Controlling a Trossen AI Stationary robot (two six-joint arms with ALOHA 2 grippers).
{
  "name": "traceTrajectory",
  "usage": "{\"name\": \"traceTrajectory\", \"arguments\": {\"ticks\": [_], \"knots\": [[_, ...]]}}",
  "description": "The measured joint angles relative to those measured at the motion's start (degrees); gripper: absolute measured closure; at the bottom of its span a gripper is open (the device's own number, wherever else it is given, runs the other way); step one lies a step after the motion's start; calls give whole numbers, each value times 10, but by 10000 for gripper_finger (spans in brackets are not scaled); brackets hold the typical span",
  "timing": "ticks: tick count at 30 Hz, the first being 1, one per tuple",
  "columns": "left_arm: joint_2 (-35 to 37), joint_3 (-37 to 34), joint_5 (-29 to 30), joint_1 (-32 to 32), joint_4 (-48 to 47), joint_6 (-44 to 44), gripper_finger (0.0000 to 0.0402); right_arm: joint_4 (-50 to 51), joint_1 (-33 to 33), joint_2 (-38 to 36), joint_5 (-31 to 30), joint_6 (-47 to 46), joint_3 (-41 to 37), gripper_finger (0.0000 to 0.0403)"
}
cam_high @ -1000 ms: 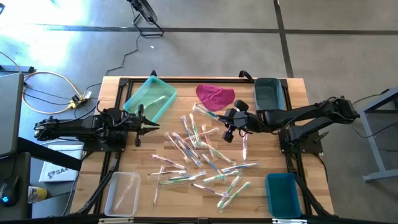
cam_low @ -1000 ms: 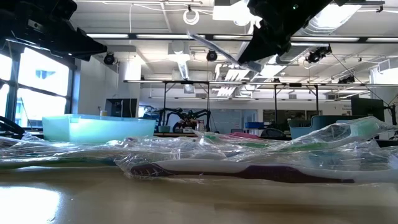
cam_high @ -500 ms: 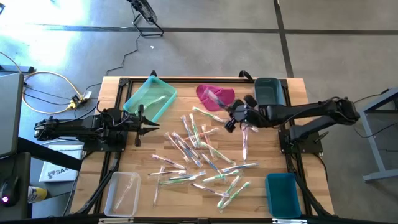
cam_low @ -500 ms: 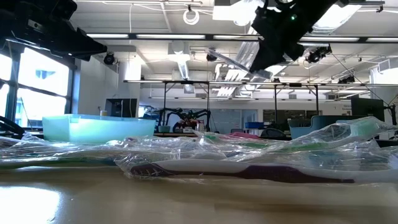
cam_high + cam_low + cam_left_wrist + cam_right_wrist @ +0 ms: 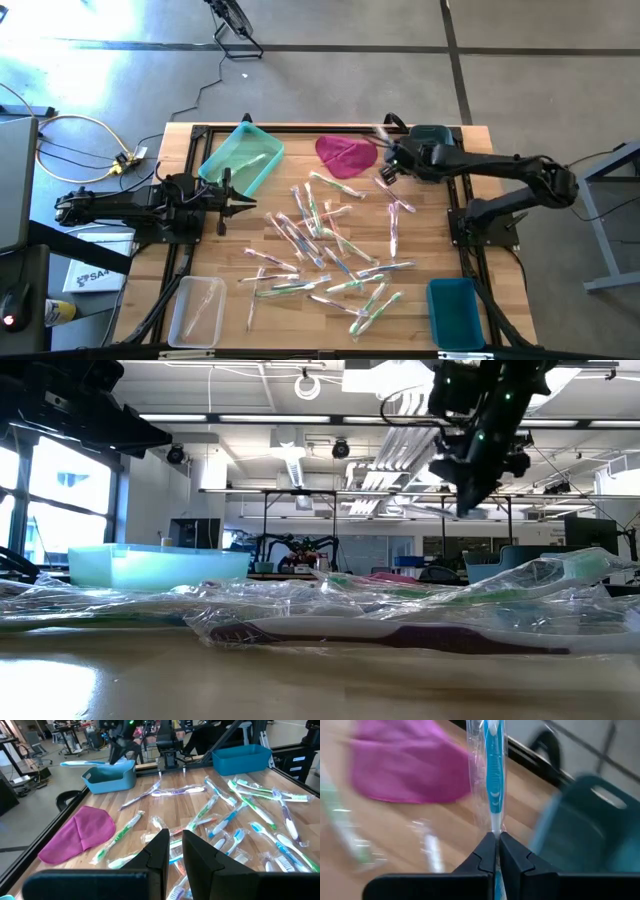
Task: Pick & Place Toothbrushes
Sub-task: Put the blue toothbrush to the light blue bin
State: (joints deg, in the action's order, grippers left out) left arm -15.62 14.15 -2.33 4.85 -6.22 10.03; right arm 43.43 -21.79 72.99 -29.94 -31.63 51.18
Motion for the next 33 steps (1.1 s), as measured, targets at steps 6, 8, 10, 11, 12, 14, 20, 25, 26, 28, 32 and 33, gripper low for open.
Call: {"name": "traceTrajectory", "arguments": {"ticks": [6,8,10,11,12,14,20,25,26,28,32,33], "knots": [[0,0,0,0,0,2,352,50,-69,0,2,-3,0,399],[0,0,0,0,-2,2,352,59,-89,0,2,-3,0,399],[0,0,0,0,-4,2,352,67,-108,0,2,-3,0,399],[0,0,0,0,-4,2,352,70,-117,0,2,-3,0,399],[0,0,0,0,-5,2,352,73,-126,0,2,-3,0,399],[0,0,0,0,-8,2,352,79,-143,0,3,-3,0,399],[0,0,0,0,-10,2,352,120,-186,0,21,-2,0,399],[0,0,0,0,-10,2,352,155,-207,0,60,-3,0,399],[0,0,0,0,-10,2,352,160,-209,0,65,-3,0,399],[0,0,0,0,-10,2,352,173,-211,1,69,-3,0,399],[0,0,0,0,-10,2,352,196,-211,1,91,-4,0,399],[0,0,0,0,-10,1,352,202,-211,1,95,-9,0,399]]}}
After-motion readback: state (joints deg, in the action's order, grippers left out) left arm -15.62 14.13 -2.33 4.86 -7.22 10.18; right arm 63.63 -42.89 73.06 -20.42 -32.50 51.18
